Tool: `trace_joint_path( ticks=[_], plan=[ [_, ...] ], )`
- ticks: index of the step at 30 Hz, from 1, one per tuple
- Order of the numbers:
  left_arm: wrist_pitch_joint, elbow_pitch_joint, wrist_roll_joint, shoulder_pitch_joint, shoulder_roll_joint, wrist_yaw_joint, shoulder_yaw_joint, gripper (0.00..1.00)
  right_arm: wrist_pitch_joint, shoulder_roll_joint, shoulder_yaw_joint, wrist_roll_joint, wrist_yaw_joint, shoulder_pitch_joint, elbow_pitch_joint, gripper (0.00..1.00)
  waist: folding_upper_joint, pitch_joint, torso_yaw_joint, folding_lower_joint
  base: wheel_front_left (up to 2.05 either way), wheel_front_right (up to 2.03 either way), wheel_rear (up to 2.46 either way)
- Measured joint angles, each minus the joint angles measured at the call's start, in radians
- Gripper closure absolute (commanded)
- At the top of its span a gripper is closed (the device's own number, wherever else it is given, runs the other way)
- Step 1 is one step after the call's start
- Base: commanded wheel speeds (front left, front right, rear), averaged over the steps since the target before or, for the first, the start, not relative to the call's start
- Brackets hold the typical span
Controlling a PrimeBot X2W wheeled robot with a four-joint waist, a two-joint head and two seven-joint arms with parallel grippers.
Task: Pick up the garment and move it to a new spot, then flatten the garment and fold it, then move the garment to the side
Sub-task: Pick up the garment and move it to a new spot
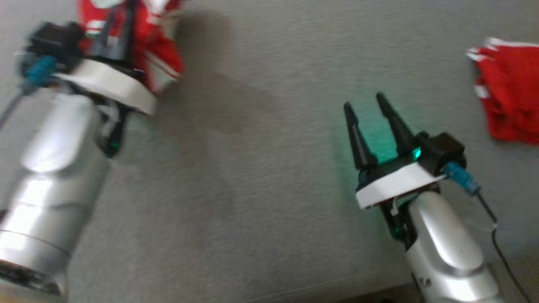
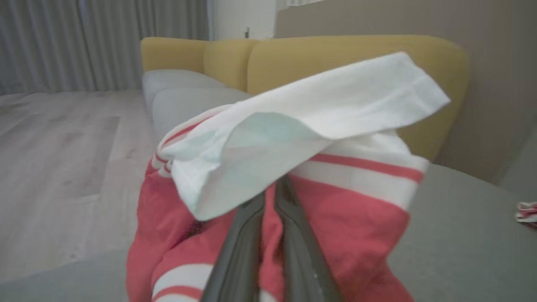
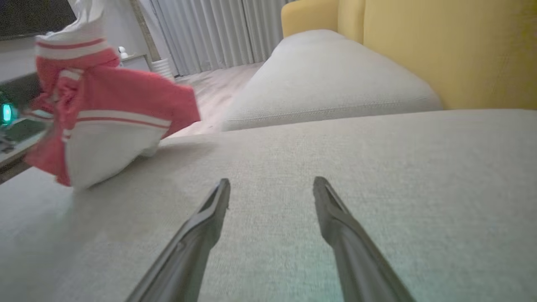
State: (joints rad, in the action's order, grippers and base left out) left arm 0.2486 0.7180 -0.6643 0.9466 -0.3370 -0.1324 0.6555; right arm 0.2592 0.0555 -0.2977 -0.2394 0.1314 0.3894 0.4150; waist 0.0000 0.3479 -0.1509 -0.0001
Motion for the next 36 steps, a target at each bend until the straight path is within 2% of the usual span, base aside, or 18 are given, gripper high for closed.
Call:
trace_joint_path(
  ticks=[6, 11, 17, 23, 24, 25, 26, 31, 36],
  plan=[
    [0.001, -0.078, -0.044, -0.041, 0.088, 0.0, 0.174, 1.0, 0.0, 0.0, -0.048, -0.036, 0.0, -0.023, -0.002, 0.0, 0.0, -0.035, -0.128, 0.0, 0.0, 0.0, 0.0],
    [0.001, -0.088, -0.083, -0.076, 0.174, 0.0, 0.26, 1.0, 0.0, 0.0, -0.069, -0.061, 0.0, -0.05, -0.007, 0.0, 0.0, -0.057, -0.221, 0.0, 0.0, 0.0, 0.0],
    [0.001, -0.041, -0.098, -0.168, 0.217, 0.0, 0.263, 1.0, 0.0, 0.0, -0.082, -0.072, 0.0, -0.061, -0.007, 0.0, 0.0, -0.077, -0.275, 0.0, 0.0, 0.0, 0.0],
    [0.001, -0.002, -0.033, -0.245, 0.212, 0.01, 0.173, 1.0, 0.0, -0.001, -0.075, -0.074, 0.0, -0.061, -0.006, 0.0, 0.0, -0.09, -0.253, 0.0002, 0.0, 0.0, 0.0],
    [0.001, 0.001, -0.019, -0.253, 0.21, 0.01, 0.153, 0.73, 0.0, -0.001, -0.073, -0.074, 0.0, -0.061, -0.006, 0.0, 0.0, -0.092, -0.244, 0.0001, 0.0, 0.0, 0.0],
    [0.001, 0.001, -0.007, -0.262, 0.208, 0.01, 0.137, 0.03, 0.0, -0.001, -0.07, -0.074, 0.0, -0.061, -0.005, 0.0, 0.0, -0.094, -0.235, 0.0001, 0.0, 0.0, 0.0],
    [0.001, 0.0, 0.008, -0.273, 0.206, 0.011, 0.115, 0.0, 0.0, -0.001, -0.067, -0.073, 0.0, -0.061, -0.004, 0.0, 0.0, -0.096, -0.225, 0.0001, 0.0, 0.0, 0.0],
    [0.004, -0.036, 0.075, -0.367, 0.209, 0.053, -0.019, 0.0, 0.0, -0.001, -0.041, -0.06, 0.0, -0.062, 0.005, 0.0, 0.0, -0.112, -0.167, 0.0001, 0.0, 0.0, 0.0],
    [0.004, -0.112, 0.144, -0.499, 0.224, 0.066, -0.182, 0.0, -0.001, -0.001, -0.008, -0.032, 0.0, -0.081, 0.021, 0.0, 0.0, -0.142, -0.102, 0.0001, 0.0, 0.0, 0.0]
  ],
)
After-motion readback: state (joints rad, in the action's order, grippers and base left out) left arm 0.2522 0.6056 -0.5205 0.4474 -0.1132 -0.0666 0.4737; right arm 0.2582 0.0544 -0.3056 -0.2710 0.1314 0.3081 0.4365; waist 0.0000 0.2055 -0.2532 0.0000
